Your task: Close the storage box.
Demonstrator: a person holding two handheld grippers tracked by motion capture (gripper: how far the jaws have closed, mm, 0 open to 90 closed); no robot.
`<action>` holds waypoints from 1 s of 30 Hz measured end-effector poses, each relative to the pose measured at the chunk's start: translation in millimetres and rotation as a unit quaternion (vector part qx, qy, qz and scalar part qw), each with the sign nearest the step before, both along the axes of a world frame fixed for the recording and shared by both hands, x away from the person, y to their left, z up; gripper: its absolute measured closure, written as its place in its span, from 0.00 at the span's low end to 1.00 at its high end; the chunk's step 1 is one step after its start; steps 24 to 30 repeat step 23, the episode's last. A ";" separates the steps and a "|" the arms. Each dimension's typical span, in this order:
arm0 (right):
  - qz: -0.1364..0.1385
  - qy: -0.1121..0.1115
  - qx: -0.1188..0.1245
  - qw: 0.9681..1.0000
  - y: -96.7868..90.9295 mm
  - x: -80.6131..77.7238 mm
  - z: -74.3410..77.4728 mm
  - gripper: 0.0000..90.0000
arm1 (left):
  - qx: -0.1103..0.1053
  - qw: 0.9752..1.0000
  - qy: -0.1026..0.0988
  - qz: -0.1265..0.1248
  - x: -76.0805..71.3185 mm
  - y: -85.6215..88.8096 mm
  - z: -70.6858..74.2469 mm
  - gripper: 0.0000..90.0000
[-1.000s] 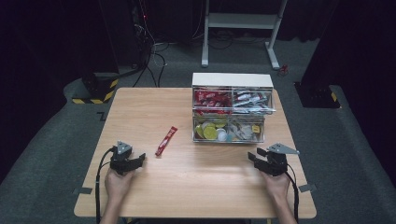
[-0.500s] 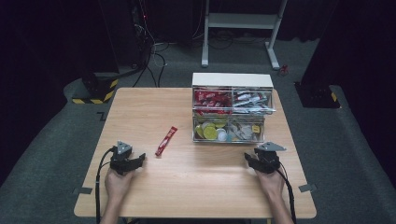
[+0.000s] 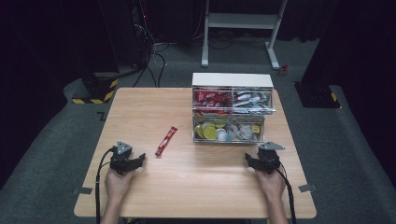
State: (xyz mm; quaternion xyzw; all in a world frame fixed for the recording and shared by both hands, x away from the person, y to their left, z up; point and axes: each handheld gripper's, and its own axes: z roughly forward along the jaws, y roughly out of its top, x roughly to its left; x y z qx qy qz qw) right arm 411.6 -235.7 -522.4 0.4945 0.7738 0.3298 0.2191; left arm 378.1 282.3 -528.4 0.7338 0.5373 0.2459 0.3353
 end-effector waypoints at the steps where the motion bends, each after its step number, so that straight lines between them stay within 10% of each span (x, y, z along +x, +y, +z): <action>1: 0.000 0.000 0.000 1.000 0.0 0.0 0.0 0.39 | 0.000 1.000 0.000 0.000 0.0 0.0 0.0 0.39; 30: 0.003 0.001 0.000 1.000 -0.6 -1.8 0.0 0.37 | -0.053 0.999 0.005 -0.007 -3.4 2.6 1.9 0.36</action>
